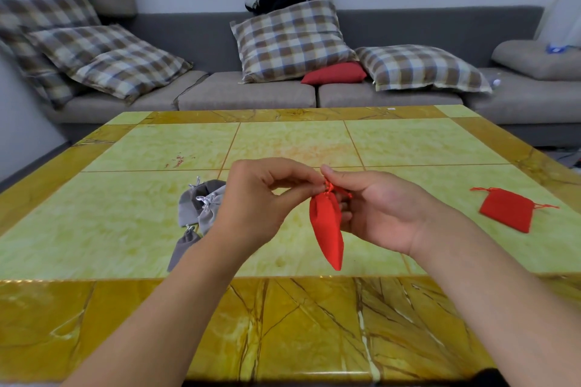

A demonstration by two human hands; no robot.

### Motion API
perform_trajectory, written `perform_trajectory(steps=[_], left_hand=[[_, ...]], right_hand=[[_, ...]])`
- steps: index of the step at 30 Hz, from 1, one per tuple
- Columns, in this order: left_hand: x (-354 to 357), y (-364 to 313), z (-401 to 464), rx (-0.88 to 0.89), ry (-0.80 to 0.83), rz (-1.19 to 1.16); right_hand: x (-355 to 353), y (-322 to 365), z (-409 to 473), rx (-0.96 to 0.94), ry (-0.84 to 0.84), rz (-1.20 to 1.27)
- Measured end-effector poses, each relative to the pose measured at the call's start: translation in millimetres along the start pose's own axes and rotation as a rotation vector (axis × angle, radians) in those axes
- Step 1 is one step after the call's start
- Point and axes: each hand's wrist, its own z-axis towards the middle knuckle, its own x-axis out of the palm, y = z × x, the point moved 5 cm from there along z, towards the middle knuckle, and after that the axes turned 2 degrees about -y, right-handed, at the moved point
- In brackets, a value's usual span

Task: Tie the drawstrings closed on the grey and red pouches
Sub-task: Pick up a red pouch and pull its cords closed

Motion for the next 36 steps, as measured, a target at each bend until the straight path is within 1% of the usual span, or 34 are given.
perform_trajectory(steps=[2, 4, 8, 12, 14, 18, 22, 26, 29, 33, 36], left_hand=[[-1.2, -6.3, 1.2, 0.120, 0.022, 0.109], [-2.0, -10.1, 2.4, 0.197, 0.043, 0.171], [-2.6, -11.9, 2.4, 0.283, 0.117, 0.265], [-3.1, -12.9, 3.9, 0.352, 0.156, 0.329], [-2.5, -15.7, 2.0, 0.395, 0.144, 0.341], [1.7, -19.4, -1.5, 0.406, 0.039, 0.382], [12.2, -16.5, 1.6, 0.349, 0.034, 0.449], [21.6, -11.6, 1.0, 0.225, 0.035, 0.494], [24.0, -2.6, -0.3, 0.117, 0.025, 0.413], [12.7, 12.0, 0.9, -0.062, -0.095, 0.287], [15.7, 18.9, -1.8, -0.170, -0.122, 0.107]], right_hand=[[-0.8, -1.5, -0.1, 0.025, -0.006, 0.022], [-2.0, -2.7, 0.2, 0.041, -0.005, 0.037], [-3.7, -3.8, 0.7, 0.043, 0.018, 0.011], [-3.8, -3.0, 1.1, 0.024, 0.032, 0.010], [-3.0, -2.0, 2.0, 0.005, 0.032, 0.012], [-2.1, 2.2, 4.1, -0.067, -0.006, 0.030], [-3.5, 2.5, 4.7, -0.090, -0.037, 0.049], [-5.0, 1.4, 4.6, -0.088, -0.060, 0.046], [-2.4, 0.3, 4.7, -0.082, -0.065, 0.066], [-6.8, 4.8, 5.7, -0.127, -0.127, 0.040], [-9.2, 7.9, 5.5, -0.155, -0.172, 0.002]])
